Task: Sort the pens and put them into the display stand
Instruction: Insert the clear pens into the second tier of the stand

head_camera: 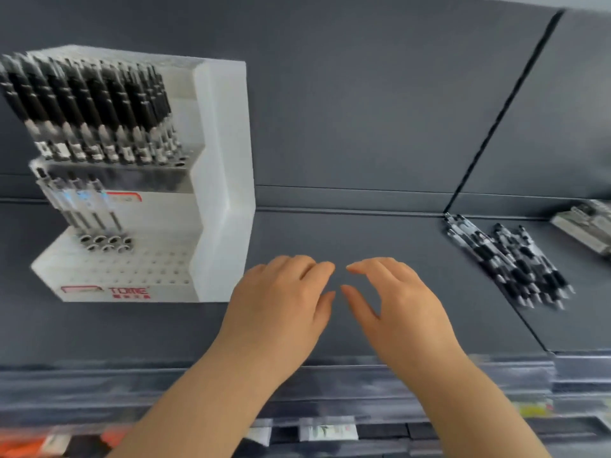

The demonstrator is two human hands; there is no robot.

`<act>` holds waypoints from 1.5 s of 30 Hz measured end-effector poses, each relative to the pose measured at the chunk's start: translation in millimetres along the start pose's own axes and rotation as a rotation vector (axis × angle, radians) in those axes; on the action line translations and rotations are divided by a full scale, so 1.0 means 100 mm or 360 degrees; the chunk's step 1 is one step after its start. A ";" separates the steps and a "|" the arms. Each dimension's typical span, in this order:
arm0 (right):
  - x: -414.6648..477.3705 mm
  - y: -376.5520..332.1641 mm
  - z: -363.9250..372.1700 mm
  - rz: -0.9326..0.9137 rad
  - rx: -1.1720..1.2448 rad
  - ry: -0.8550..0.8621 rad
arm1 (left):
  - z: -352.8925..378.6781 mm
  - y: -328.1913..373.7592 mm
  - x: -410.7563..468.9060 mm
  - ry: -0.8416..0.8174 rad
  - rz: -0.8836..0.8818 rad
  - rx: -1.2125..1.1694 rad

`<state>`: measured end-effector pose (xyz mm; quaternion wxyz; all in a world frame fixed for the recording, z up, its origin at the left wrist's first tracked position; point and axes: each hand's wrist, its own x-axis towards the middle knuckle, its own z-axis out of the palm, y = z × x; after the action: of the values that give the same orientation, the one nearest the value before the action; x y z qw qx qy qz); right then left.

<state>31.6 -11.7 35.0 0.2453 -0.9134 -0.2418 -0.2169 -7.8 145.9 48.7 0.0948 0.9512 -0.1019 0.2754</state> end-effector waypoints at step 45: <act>0.22 3.80 -1.31 0.0560 -0.0154 -0.0823 | 1.94 2.98 1.38 -0.0260 -0.0173 -0.0002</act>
<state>221.1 -366.1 18.6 0.1658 -0.9767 -0.1236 0.0570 131.0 -205.7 -0.2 0.1016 0.9746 -0.0579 0.1912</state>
